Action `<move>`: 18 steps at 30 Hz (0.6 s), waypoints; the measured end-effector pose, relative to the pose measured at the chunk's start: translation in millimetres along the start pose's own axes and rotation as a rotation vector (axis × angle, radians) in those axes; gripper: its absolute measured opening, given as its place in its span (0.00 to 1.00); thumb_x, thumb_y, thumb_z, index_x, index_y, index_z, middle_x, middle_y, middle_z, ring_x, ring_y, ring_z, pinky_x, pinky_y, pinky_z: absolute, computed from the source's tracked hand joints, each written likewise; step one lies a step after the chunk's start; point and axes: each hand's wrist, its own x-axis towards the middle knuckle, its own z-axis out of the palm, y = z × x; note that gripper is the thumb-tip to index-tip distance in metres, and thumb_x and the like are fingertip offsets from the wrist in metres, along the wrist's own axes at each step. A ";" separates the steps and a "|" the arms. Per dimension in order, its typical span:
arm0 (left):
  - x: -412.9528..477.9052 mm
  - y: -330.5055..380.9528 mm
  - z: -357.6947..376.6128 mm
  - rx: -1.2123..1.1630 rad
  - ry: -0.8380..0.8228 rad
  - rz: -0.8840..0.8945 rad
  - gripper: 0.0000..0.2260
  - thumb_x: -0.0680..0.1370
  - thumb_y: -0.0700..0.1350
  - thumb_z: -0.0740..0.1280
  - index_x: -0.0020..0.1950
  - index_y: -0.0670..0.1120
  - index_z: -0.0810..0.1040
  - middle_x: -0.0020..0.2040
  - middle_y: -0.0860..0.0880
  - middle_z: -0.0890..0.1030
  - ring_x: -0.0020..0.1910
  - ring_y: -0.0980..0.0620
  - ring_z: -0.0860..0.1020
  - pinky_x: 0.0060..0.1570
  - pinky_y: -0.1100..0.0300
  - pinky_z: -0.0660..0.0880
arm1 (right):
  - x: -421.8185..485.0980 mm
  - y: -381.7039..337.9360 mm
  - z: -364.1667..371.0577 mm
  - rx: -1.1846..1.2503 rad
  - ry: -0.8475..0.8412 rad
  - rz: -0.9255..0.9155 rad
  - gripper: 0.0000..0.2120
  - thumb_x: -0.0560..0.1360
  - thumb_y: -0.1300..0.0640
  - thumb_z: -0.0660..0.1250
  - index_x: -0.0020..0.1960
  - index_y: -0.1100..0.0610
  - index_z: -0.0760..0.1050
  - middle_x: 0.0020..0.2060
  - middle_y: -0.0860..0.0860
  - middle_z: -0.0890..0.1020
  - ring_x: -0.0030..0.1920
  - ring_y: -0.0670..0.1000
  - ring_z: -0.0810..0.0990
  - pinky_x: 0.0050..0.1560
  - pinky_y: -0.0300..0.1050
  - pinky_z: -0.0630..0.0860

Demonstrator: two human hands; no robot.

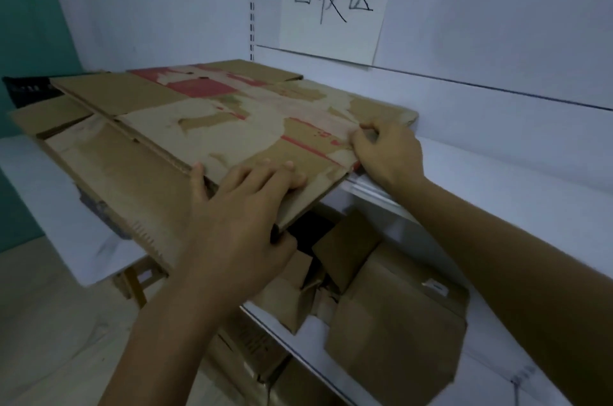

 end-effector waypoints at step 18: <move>-101.2 112.8 141.2 -0.429 -0.136 0.433 0.11 0.76 0.46 0.58 0.53 0.45 0.77 0.47 0.42 0.83 0.49 0.50 0.74 0.54 0.56 0.67 | -367.1 154.5 -0.9 0.431 0.063 0.661 0.07 0.74 0.56 0.63 0.42 0.49 0.79 0.39 0.46 0.83 0.42 0.50 0.82 0.48 0.57 0.80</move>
